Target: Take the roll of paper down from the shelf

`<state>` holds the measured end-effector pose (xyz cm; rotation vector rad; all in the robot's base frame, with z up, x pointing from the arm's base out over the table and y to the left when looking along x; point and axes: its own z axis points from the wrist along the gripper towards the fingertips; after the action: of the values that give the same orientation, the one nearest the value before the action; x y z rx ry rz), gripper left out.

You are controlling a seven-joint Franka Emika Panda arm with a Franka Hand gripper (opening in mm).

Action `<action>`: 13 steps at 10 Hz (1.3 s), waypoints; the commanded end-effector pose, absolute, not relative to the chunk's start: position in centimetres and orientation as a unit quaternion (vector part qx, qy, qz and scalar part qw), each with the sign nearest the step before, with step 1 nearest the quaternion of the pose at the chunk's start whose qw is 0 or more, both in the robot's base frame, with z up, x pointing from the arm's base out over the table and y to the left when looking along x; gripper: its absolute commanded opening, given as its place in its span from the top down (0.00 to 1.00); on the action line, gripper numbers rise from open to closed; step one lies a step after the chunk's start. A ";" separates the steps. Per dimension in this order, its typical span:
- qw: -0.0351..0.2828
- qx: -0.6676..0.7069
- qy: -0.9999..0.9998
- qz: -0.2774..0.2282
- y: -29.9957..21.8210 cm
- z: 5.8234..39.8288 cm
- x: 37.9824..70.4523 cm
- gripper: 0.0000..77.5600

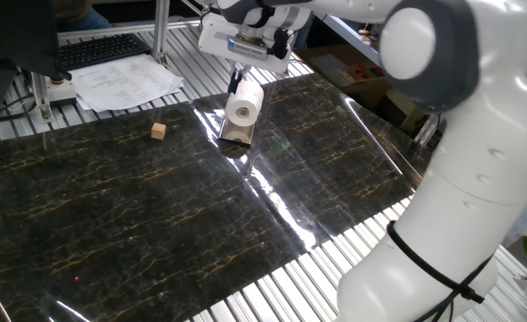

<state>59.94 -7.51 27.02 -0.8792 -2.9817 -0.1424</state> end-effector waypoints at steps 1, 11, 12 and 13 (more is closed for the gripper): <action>0.007 -0.269 -0.962 -0.041 -9.0 26.5 61.1 1.00; 0.006 -0.255 -0.966 -0.035 -11.6 25.8 63.2 1.00; 0.004 -0.249 -0.968 -0.034 -12.1 25.6 63.6 1.00; 0.003 -0.245 -0.969 -0.029 -12.6 25.5 63.8 1.00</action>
<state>63.45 -12.08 25.51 -0.7835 -3.0281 -0.1051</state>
